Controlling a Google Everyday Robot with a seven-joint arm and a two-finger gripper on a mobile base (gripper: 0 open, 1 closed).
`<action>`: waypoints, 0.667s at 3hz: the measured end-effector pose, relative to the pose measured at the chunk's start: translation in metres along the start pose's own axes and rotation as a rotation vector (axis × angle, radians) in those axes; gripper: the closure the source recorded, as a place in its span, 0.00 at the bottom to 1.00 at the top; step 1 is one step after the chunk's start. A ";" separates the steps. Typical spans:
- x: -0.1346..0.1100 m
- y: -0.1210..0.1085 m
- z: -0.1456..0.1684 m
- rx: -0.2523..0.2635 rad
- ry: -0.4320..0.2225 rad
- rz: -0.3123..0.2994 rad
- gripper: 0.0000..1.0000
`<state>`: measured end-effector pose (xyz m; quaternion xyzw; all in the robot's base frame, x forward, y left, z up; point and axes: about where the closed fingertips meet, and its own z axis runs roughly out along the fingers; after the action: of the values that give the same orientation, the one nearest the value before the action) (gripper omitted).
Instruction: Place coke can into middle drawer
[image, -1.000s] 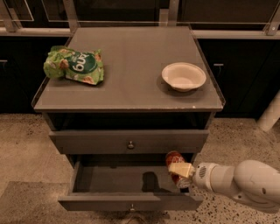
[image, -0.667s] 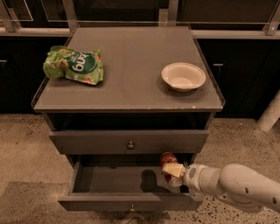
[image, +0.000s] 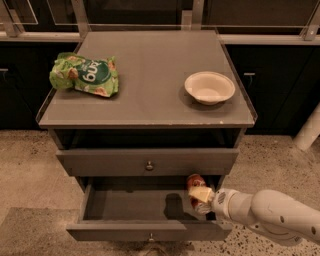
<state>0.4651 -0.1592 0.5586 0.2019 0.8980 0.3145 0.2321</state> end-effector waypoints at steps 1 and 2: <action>0.002 -0.022 0.023 0.021 0.001 0.079 1.00; 0.008 -0.037 0.055 0.029 0.024 0.138 1.00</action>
Offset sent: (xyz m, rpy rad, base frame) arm 0.0262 0.0107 -0.1061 0.0958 0.1573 -0.1243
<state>0.4807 -0.1559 0.4939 0.2629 0.8891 0.3194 0.1959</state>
